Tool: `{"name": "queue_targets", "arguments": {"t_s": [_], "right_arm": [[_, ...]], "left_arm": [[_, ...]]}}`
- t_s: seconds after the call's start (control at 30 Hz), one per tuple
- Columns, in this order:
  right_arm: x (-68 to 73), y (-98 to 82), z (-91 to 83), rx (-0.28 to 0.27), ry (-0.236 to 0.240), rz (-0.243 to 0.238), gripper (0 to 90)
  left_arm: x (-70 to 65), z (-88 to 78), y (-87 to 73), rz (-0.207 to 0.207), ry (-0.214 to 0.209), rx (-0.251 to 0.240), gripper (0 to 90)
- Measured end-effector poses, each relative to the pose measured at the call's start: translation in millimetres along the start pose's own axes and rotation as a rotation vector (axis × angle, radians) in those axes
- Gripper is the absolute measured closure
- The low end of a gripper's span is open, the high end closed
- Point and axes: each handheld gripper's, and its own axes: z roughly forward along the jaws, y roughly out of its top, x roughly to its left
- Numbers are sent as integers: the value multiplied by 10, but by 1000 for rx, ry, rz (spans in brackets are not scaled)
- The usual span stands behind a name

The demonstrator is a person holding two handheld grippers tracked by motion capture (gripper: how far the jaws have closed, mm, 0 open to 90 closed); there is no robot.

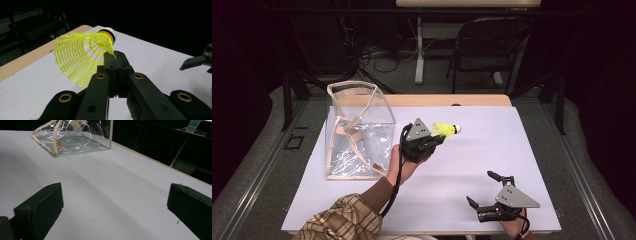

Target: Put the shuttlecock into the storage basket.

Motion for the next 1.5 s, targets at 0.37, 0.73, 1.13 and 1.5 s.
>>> {"name": "queue_targets", "arguments": {"t_s": [0.37,0.73,1.13,1.5], "right_arm": [[2,1,-3,-2,1,-6,1],[5,2,8,2,3,-6,1],[5,1,15,4,4,-4,1],[5,2,17,7,2,-6,1]], "left_arm": [[37,-48,66,10,0,-12,900],[175,-185,151,6,24,-39,900],[281,-302,201,3,50,-55,900],[340,-363,226,3,66,-68,900]]}}
